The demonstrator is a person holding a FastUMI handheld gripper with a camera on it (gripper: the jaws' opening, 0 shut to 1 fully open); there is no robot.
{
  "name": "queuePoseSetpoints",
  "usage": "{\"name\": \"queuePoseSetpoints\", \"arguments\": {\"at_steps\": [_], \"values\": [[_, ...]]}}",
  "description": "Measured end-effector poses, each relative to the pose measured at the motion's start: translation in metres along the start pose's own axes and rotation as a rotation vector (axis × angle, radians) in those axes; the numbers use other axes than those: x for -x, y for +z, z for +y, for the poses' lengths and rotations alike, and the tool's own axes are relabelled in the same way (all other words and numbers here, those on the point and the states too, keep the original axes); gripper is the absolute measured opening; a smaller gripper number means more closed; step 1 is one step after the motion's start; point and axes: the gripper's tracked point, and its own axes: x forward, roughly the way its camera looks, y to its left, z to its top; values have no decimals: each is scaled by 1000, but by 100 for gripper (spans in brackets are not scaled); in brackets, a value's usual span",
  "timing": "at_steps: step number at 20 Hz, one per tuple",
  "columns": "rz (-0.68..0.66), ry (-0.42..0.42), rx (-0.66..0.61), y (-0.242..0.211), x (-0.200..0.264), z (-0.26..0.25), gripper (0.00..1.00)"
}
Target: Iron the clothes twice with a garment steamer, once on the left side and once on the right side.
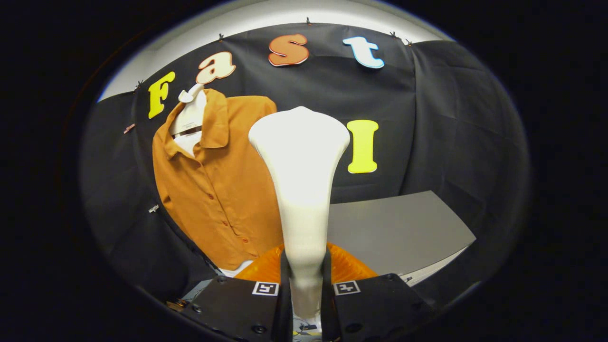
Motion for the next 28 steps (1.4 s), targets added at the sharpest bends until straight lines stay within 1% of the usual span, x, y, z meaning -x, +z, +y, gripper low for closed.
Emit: {"name": "queuePoseSetpoints", "arguments": {"at_steps": [3,6,11,15,21,28], "values": [[-28,0,7,3,-6,40,27],[-29,-1,4,0,-21,72,27],[-23,-26,26,-13,-53,103,27],[-17,-59,40,-22,-80,114,27],[-22,-109,44,-29,-114,113,27],[-14,-127,53,-41,-131,112,27]]}}
